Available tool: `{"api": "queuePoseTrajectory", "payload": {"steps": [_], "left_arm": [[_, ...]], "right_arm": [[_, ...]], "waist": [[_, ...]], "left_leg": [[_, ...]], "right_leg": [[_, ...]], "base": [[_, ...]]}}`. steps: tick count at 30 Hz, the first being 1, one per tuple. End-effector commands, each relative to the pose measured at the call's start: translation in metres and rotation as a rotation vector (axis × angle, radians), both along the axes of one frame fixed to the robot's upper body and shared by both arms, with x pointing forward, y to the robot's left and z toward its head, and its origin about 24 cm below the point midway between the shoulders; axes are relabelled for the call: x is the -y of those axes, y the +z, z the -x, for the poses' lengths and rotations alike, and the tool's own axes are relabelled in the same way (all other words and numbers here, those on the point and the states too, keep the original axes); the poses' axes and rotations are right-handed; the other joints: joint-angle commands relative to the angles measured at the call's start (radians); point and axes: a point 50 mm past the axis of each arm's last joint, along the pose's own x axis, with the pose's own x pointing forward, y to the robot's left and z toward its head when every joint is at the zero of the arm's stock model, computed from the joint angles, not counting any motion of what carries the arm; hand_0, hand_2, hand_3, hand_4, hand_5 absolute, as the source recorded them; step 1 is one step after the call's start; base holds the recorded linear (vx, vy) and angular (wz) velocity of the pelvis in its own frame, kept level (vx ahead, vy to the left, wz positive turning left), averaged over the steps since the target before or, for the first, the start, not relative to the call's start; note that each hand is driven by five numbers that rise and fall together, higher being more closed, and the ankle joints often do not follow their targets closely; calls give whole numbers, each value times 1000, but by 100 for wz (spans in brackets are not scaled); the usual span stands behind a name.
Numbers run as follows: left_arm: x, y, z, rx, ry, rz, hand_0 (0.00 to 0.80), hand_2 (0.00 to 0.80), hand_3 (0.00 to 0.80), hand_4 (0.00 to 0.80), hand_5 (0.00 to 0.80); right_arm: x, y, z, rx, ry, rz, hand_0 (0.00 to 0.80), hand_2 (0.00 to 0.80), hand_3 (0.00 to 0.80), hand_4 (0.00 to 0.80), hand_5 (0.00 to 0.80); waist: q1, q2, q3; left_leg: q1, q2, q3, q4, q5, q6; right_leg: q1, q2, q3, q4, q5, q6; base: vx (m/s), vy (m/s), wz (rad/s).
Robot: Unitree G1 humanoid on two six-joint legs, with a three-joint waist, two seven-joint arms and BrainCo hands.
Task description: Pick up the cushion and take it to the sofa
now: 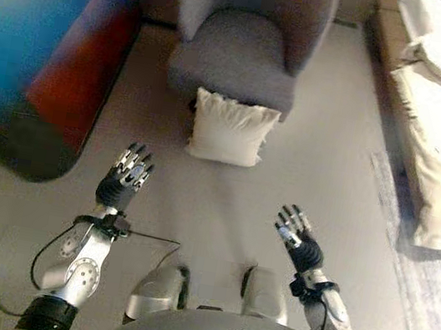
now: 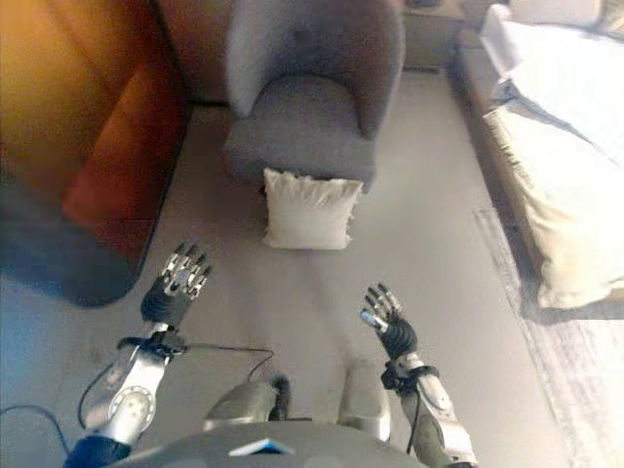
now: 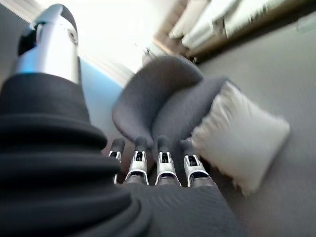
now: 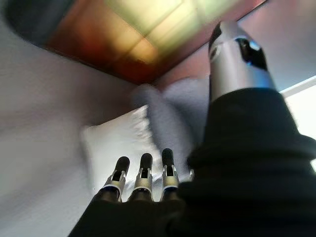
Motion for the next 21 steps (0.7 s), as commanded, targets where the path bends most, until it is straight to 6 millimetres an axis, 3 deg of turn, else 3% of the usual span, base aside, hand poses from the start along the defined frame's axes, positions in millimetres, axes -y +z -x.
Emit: {"api": "queuePoseTrajectory", "payload": {"steps": [1, 4, 6, 8, 11, 12, 14, 16, 18, 21], "left_arm": [[12, 24, -5, 116, -68, -18, 0, 0, 0, 0, 0], [19, 17, 0, 90, -88, -15, 0, 0, 0, 0, 0], [19, 14, 6, 74, -84, -9, 0, 0, 0, 0, 0], [16, 14, 11, 71, -59, -9, 0, 0, 0, 0, 0], [18, 12, 16, 61, -18, 15, 0, 0, 0, 0, 0], [19, 13, 17, 61, -12, 16, 0, 0, 0, 0, 0], [21, 15, 14, 74, -11, 22, 0, 0, 0, 0, 0], [26, 20, 4, 110, -12, 30, 0, 0, 0, 0, 0], [33, 25, -5, 137, -6, 51, 0, 0, 0, 0, 0], [30, 27, -10, 153, 20, 57, 0, 0, 0, 0, 0]], "right_arm": [[12, 20, -20, 120, -56, -22, 0, 0, 0, 0, 0], [17, 18, -16, 91, -73, -24, 0, 0, 0, 0, 0], [18, 15, -10, 70, -76, -28, 0, 0, 0, 0, 0], [18, 11, -3, 54, -51, -29, 0, 0, 0, 0, 0], [15, 10, 4, 41, -17, -15, 0, 0, 0, 0, 0], [13, 12, 6, 44, -9, -14, 0, 0, 0, 0, 0], [13, 15, 5, 60, 0, -29, 0, 0, 0, 0, 0], [16, 15, 0, 73, 21, -3, 0, 0, 0, 0, 0], [20, 15, -8, 88, 32, 30, 0, 0, 0, 0, 0], [21, 19, -18, 131, 42, 21, 0, 0, 0, 0, 0]], "waist": [[-54, -13, -27], [-70, -17, -39], [-71, -26, -49], [-66, -23, -67], [-82, 6, -98], [-92, 19, -110], [-111, 30, -128], [-100, 7, -133], [-84, -25, -121], [-51, -45, -95]], "left_leg": [[153, -20, -116, -188, 17, -59], [217, -38, -159, -203, 3, -56], [256, -50, -164, -207, -27, -53], [276, -54, -127, -201, -19, -51], [315, -15, -67, -153, 78, -93], [321, 8, -46, -135, 132, -118], [286, 50, -21, -7, 302, -174], [166, 57, -4, 241, 407, -205], [-12, 88, 71, 513, 365, -208], [-168, 129, 100, 485, 316, -175]], "right_leg": [[-23, 55, -43, -376, 280, 23], [-84, 114, -115, -444, 314, 22], [-97, 118, -187, -433, 331, 13], [-61, 111, -275, -425, 299, -12], [-31, 113, -305, -339, 253, -48], [-21, 121, -296, -311, 229, -66], [20, 137, -243, -299, 189, -100], [93, 118, -208, -314, 156, -125], [166, 93, -194, -325, 124, -153], [218, 92, -159, -320, 85, -162]], "base": [[431, 23, 58], [461, 5, 62], [519, -34, 28], [503, -62, 13], [476, -40, -11], [452, -70, -22], [429, -102, -7], [452, -142, -11], [369, -140, -22], [240, -17, -27]]}}
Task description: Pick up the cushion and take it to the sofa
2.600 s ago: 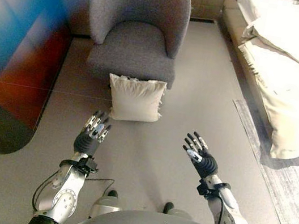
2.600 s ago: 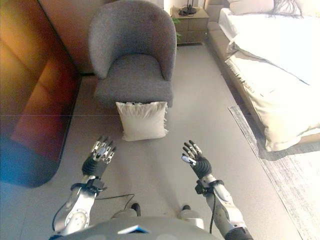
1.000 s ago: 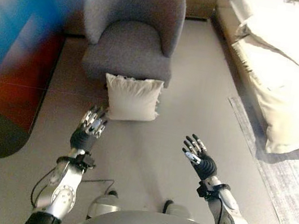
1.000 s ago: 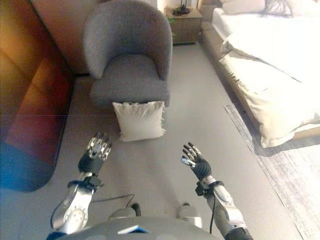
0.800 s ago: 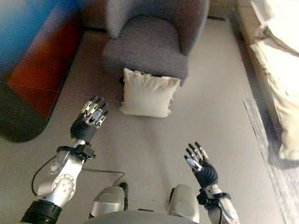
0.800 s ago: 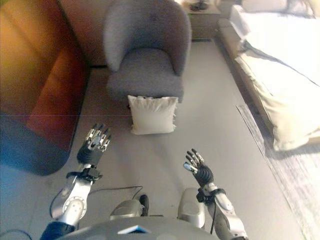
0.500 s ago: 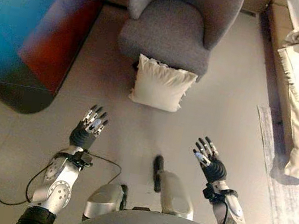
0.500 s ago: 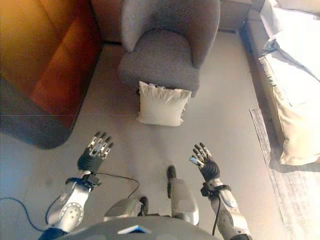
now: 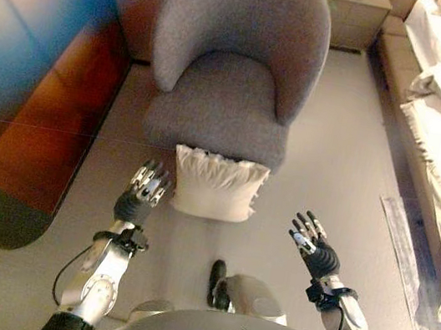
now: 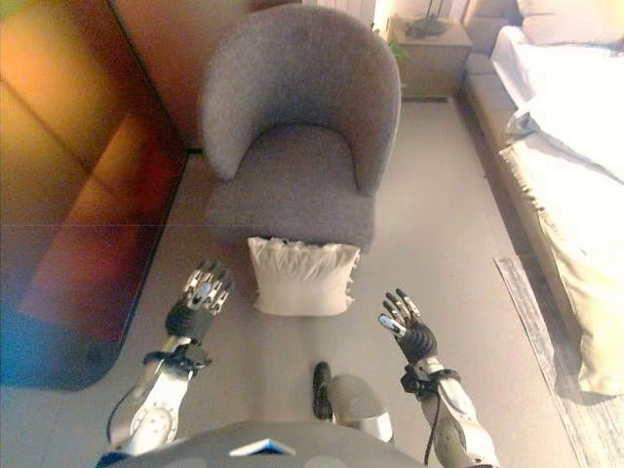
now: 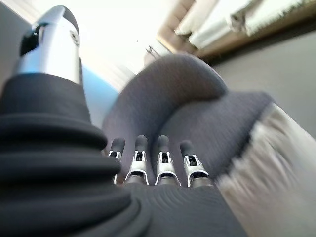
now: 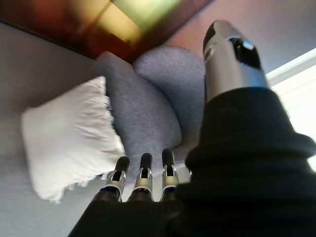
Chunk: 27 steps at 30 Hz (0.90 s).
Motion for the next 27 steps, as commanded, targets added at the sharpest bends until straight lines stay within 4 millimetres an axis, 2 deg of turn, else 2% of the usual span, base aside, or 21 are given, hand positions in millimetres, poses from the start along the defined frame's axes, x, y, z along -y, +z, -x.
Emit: {"api": "queuePoseTrajectory", "payload": {"steps": [1, 2, 4, 8, 14, 16, 18, 20, 23, 27], "left_arm": [[-17, 25, -5, 130, 83, -19, 0, 0, 0, 0, 0], [-22, 23, -2, 124, 106, -16, 0, 0, 0, 0, 0], [-31, 22, 3, 119, 128, -20, 0, 0, 0, 0, 0], [-38, 22, 8, 132, 111, -32, 0, 0, 0, 0, 0], [-34, 25, 2, 153, 94, -5, 0, 0, 0, 0, 0], [-31, 26, -2, 156, 78, -4, 0, 0, 0, 0, 0], [-28, 27, -5, 154, 63, -13, 0, 0, 0, 0, 0], [-26, 27, -6, 159, 47, -29, 0, 0, 0, 0, 0], [-30, 27, -4, 150, 55, -63, 0, 0, 0, 0, 0], [-36, 24, 4, 123, 59, -106, 0, 0, 0, 0, 0]], "right_arm": [[1, 26, -23, 178, 43, 8, 0, 0, 0, 0, 0], [1, 28, -25, 180, 46, 6, 0, 0, 0, 0, 0], [2, 28, -24, 173, 40, 6, 0, 0, 0, 0, 0], [5, 27, -9, 174, -7, -3, 0, 0, 0, 0, 0], [11, 26, -2, 175, -54, 10, 0, 0, 0, 0, 0], [12, 28, -4, 185, -63, 5, 0, 0, 0, 0, 0], [10, 28, -6, 188, -73, -13, 0, 0, 0, 0, 0], [5, 29, -9, 184, -76, -35, 0, 0, 0, 0, 0], [-3, 28, -12, 192, -50, -53, 0, 0, 0, 0, 0], [-14, 28, -14, 194, -45, -71, 0, 0, 0, 0, 0]], "waist": [[26, -28, 45], [37, -26, 55], [47, -20, 61], [39, -7, 56], [0, 8, 32], [-8, 12, 25], [-15, 20, 21], [-14, 26, 23], [-3, 31, 28], [26, 35, 32]], "left_leg": [[-100, 12, 55, -198, 106, 99], [-104, 8, 47, -270, 94, 112], [-90, 13, 36, -423, 103, 111], [-19, 47, 38, -671, 76, 94], [85, 98, 42, -806, 34, 79], [106, 105, 62, -823, 22, 78], [128, 97, 76, -856, 19, 85], [141, 68, 55, -867, 3, 105], [136, 39, 51, -852, -16, 128], [129, 8, 48, -836, -37, 153]], "right_leg": [[103, -57, 76, -79, 16, 152], [110, -50, 106, -73, 5, 156], [115, -37, 138, -62, -9, 164], [128, -38, 164, -36, -43, 188], [152, -82, 185, -15, -72, 222], [163, -105, 181, -17, -75, 235], [162, -124, 173, -13, -66, 254], [135, -153, 178, 25, -33, 283], [119, -192, 175, 54, 4, 302], [86, -255, 147, 135, 80, 297]], "base": [[279, 76, -48], [266, 106, -47], [242, 106, -58], [219, 148, -56], [212, 185, 5], [181, 204, 0], [148, 217, -8], [147, 245, 7], [120, 212, 5], [111, 196, -18]]}}
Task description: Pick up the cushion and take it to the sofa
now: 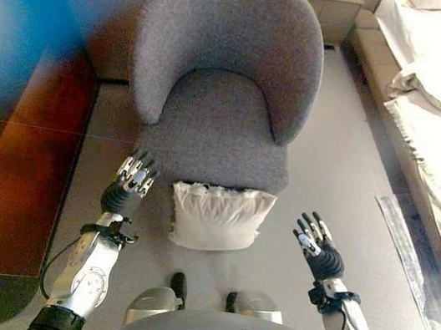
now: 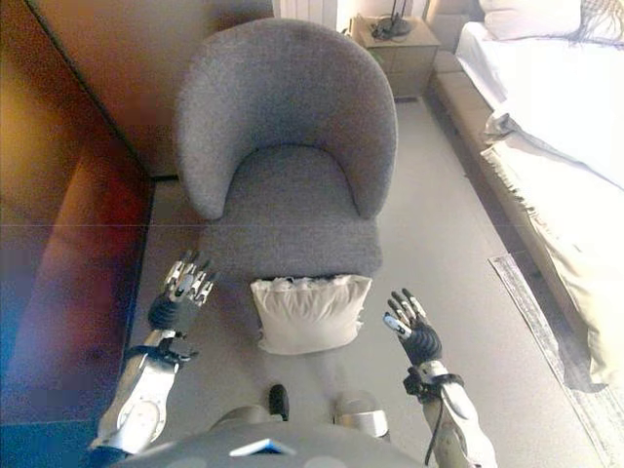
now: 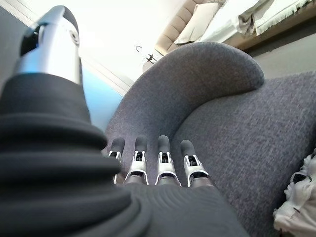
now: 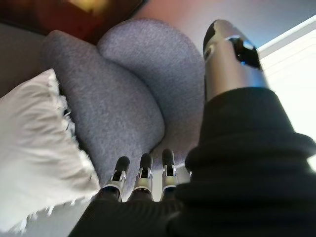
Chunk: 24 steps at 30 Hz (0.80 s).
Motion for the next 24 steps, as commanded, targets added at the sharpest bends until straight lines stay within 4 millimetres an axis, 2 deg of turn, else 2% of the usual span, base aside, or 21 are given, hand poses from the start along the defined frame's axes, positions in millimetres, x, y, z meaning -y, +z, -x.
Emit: {"api": "queuePoseTrajectory", "payload": {"steps": [1, 5, 7, 9, 12, 14, 15, 16, 19, 21, 24], "left_arm": [[-7, 20, 1, 103, -6, -93, 0, 0, 0, 0, 0], [-15, 22, 5, 106, -15, -101, 0, 0, 0, 0, 0], [-18, 21, 7, 101, -8, -94, 0, 0, 0, 0, 0], [-22, 22, 8, 109, -3, -87, 0, 0, 0, 0, 0], [-22, 25, 7, 120, -9, -74, 0, 0, 0, 0, 0], [-17, 25, 7, 122, -20, -74, 0, 0, 0, 0, 0], [-14, 24, 6, 120, -32, -76, 0, 0, 0, 0, 0], [-11, 23, 6, 117, -40, -79, 0, 0, 0, 0, 0], [-8, 22, 9, 115, -53, -84, 0, 0, 0, 0, 0], [-8, 19, 12, 105, -45, -78, 0, 0, 0, 0, 0], [-7, 16, 17, 87, -18, -66, 0, 0, 0, 0, 0]], "right_arm": [[-11, 20, -14, 129, 10, -20, 0, 0, 0, 0, 0], [-12, 16, -5, 115, -4, -12, 0, 0, 0, 0, 0], [-10, 14, -1, 101, -10, -10, 0, 0, 0, 0, 0], [-9, 13, 2, 89, -1, -8, 0, 0, 0, 0, 0], [-6, 12, 2, 82, 8, -15, 0, 0, 0, 0, 0], [-5, 13, -2, 82, 11, -22, 0, 0, 0, 0, 0], [-4, 13, -5, 80, 11, -30, 0, 0, 0, 0, 0], [-4, 13, -7, 77, 11, -35, 0, 0, 0, 0, 0], [-6, 12, -10, 64, 20, -47, 0, 0, 0, 0, 0], [-6, 8, -8, 47, 26, -49, 0, 0, 0, 0, 0], [-7, 6, -7, 30, 36, -38, 0, 0, 0, 0, 0]], "waist": [[22, -14, -9], [35, 3, 3], [37, 9, 12], [38, -2, 20], [32, -35, 28], [25, -53, 33], [22, -64, 34], [20, -72, 35], [27, -91, 28], [29, -92, 10], [21, -78, -16]], "left_leg": [[0, 58, -22, 111, -137, -14], [1, 27, -43, 99, -139, 17], [7, 23, -42, 101, -144, 18], [18, 18, -29, 109, -156, 13], [37, 12, -14, 120, -185, 2], [56, 6, -12, 123, -211, -1], [68, 0, -15, 122, -227, 0], [83, -6, -17, 118, -238, 0], [129, -17, -13, 111, -260, 3], [151, -19, -25, 112, -268, 8], [174, 9, -25, 129, -233, -11]], "right_leg": [[-63, -149, -6, 61, 299, 93], [-138, -181, 8, 274, 423, 84], [-173, -183, 10, 334, 448, 82], [-193, -190, -17, 273, 447, 88], [-200, -172, -60, 66, 435, 110], [-206, -138, -89, -63, 419, 125], [-216, -106, -107, -139, 406, 134], [-224, -87, -131, -180, 419, 141], [-239, -66, -214, -206, 429, 142], [-216, -58, -213, -223, 411, 131], [-187, -31, -193, -207, 371, 106]], "base": [[84, 204, -18], [72, 213, -2], [123, 152, -10], [170, 27, -6], [228, -116, 4], [268, -122, -14], [297, -105, -18], [346, -105, -17], [323, -84, -21], [371, -102, 5], [359, -127, 31]]}}
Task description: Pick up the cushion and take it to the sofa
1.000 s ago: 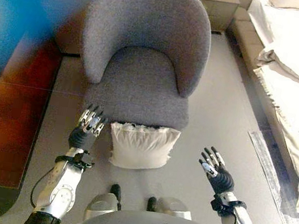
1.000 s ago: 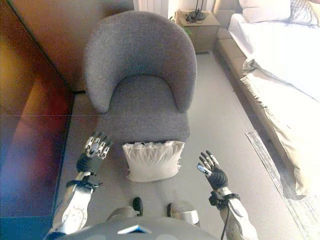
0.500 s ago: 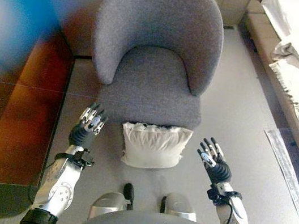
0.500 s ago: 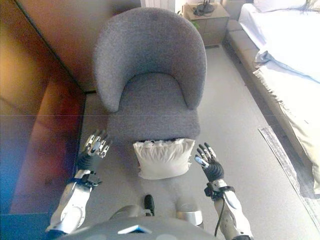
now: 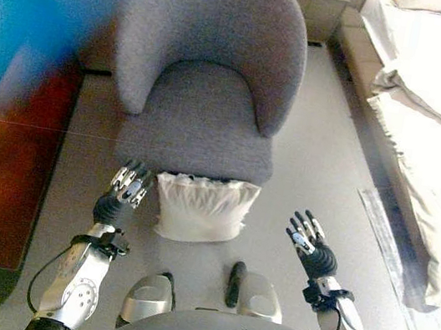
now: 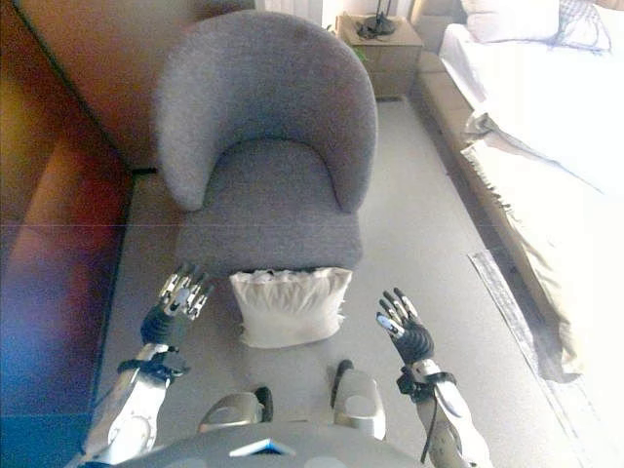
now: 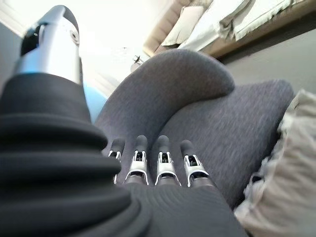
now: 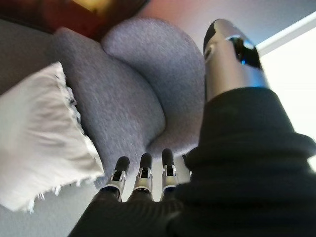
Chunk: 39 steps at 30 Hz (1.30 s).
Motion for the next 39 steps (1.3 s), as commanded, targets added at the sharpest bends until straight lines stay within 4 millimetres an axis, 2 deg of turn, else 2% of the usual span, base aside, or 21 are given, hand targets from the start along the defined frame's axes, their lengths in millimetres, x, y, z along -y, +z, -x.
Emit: {"api": "queuePoseTrajectory", "payload": {"steps": [1, 3, 6, 9, 10, 11, 12, 14, 16, 18, 20, 22, 26, 30, 31, 32, 33, 35, 36, 37, 39], "left_arm": [[-3, 23, -1, 132, 19, -23, 0, 0, 0, 0, 0], [-2, 24, -2, 139, 24, -15, 0, 0, 0, 0, 0], [0, 26, -6, 152, 30, -5, 0, 0, 0, 0, 0], [6, 28, -10, 168, 31, 27, 0, 0, 0, 0, 0], [8, 27, -11, 166, 26, 39, 0, 0, 0, 0, 0], [10, 26, -12, 163, 19, 48, 0, 0, 0, 0, 0], [12, 25, -13, 157, 9, 57, 0, 0, 0, 0, 0], [12, 24, -13, 159, 1, 60, 0, 0, 0, 0, 0], [9, 25, -13, 165, 17, 68, 0, 0, 0, 0, 0], [6, 26, -12, 171, 24, 71, 0, 0, 0, 0, 0], [5, 28, -11, 179, 21, 75, 0, 0, 0, 0, 0], [5, 28, -10, 185, 20, 85, 0, 0, 0, 0, 0], [7, 27, -10, 189, 4, 101, 0, 0, 0, 0, 0], [8, 26, -9, 197, 12, 101, 0, 0, 0, 0, 0], [9, 27, -11, 204, 5, 98, 0, 0, 0, 0, 0], [9, 29, -15, 213, -14, 95, 0, 0, 0, 0, 0], [9, 31, -20, 221, -38, 88, 0, 0, 0, 0, 0], [10, 32, -24, 218, -56, 63, 0, 0, 0, 0, 0], [10, 31, -26, 214, -55, 42, 0, 0, 0, 0, 0], [8, 34, -27, 226, -69, 30, 0, 0, 0, 0, 0], [5, 34, -24, 212, -54, 4, 0, 0, 0, 0, 0]], "right_arm": [[-7, 14, -16, 87, 38, -19, 0, 0, 0, 0, 0], [-9, 17, -17, 106, 61, -18, 0, 0, 0, 0, 0], [-7, 17, -18, 109, 71, -5, 0, 0, 0, 0, 0], [-2, 20, -20, 125, 70, 4, 0, 0, 0, 0, 0], [0, 19, -19, 125, 64, 14, 0, 0, 0, 0, 0], [2, 19, -19, 124, 58, 20, 0, 0, 0, 0, 0], [5, 18, -20, 122, 45, 21, 0, 0, 0, 0, 0], [6, 19, -20, 127, 44, 18, 0, 0, 0, 0, 0], [6, 21, -19, 133, 66, 32, 0, 0, 0, 0, 0], [8, 23, -17, 137, 76, 35, 0, 0, 0, 0, 0], [13, 26, -14, 136, 76, 35, 0, 0, 0, 0, 0], [15, 25, -12, 133, 79, 41, 0, 0, 0, 0, 0], [16, 23, -10, 137, 73, 52, 0, 0, 0, 0, 0], [15, 22, -10, 137, 78, 48, 0, 0, 0, 0, 0], [16, 24, -12, 144, 75, 49, 0, 0, 0, 0, 0], [16, 25, -13, 158, 64, 50, 0, 0, 0, 0, 0], [14, 27, -14, 172, 48, 44, 0, 0, 0, 0, 0], [6, 27, -21, 180, 35, 17, 0, 0, 0, 0, 0], [3, 26, -25, 171, 19, 9, 0, 0, 0, 0, 0], [-1, 28, -29, 181, 16, -17, 0, 0, 0, 0, 0], [-8, 27, -28, 196, 30, -19, 0, 0, 0, 0, 0]], "waist": [[-12, 1, -42], [-21, 13, -50], [-32, 20, -59], [-29, 11, -59], [-27, 8, -56], [-28, 7, -51], [-29, 3, -43], [-29, 7, -30], [-26, 26, -19], [-17, 34, -21], [-6, 46, -18], [-4, 61, -15], [-12, 85, -17], [-15, 92, -24], [-17, 87, -23], [-24, 80, -21], [-25, 73, -22], [-6, 72, -15], [1, 70, -14], [12, 65, -14], [26, 60, -11]], "left_leg": [[168, -54, 29, -22, -67, 27], [159, -11, 40, 27, -4, -1], [145, 26, 37, 111, 75, -37], [62, 24, 10, 353, 168, -70], [19, 27, 18, 432, 190, -74], [-22, 53, 36, 478, 208, -79], [-61, 109, 73, 488, 212, -78], [-75, 170, 102, 413, 207, -74], [-60, 252, 96, 185, 284, -99], [-67, 281, 58, 37, 329, -117], [-71, 301, -3, -102, 362, -143], [-58, 312, 2, -166, 364, -155], [-32, 311, 43, -202, 326, -163], [-20, 296, 21, -181, 295, -165], [-25, 278, 37, -158, 257, -154], [-44, 245, 86, -110, 194, -134], [-67, 222, 111, -65, 157, -118], [-84, 162, 20, -35, 106, -90], [-87, 134, -2, -18, 92, -76], [-88, 105, -18, -6, 78, -56], [-76, 64, -12, -5, 54, -20]], "right_leg": [[-35, 26, 24, -174, 190, 17], [-23, 43, 40, -146, 149, -10], [-7, 66, 52, -134, 118, -40], [33, 73, 55, -135, 84, -81], [47, 74, 56, -130, 70, -95], [61, 76, 54, -124, 56, -107], [81, 78, 53, -116, 39, -119], [95, 80, 60, -100, 15, -123], [108, 86, 81, -88, -12, -114], [117, 72, 99, -92, -20, -94], [140, 50, 127, -93, -38, -69], [163, 36, 136, -91, -55, -58], [180, 11, 122, -75, -77, -43], [186, -9, 146, -64, -85, -25], [187, -24, 149, -61, -83, -13], [196, -47, 141, -56, -79, 2], [200, -68, 132, -51, -74, 14], [167, -103, 139, -1, -67, 25], [161, -127, 149, 25, -28, 31], [155, -153, 163, 58, 47, 37], [109, -204, 174, 172, 170, 38]], "base": [[322, -146, 16], [314, -179, 3], [273, -216, 4], [217, -228, 7], [199, -220, -8], [196, -210, -11], [177, -166, -8], [159, -40, -7], [172, 157, -18], [159, 193, -5], [230, 199, -6], [216, 182, -1], [130, 158, -23], [156, 227, -54], [111, 222, -23], [59, 226, -5], [59, 291, 4], [100, 302, 24], [145, 280, 24], [137, 240, -1], [139, 236, -8]]}}
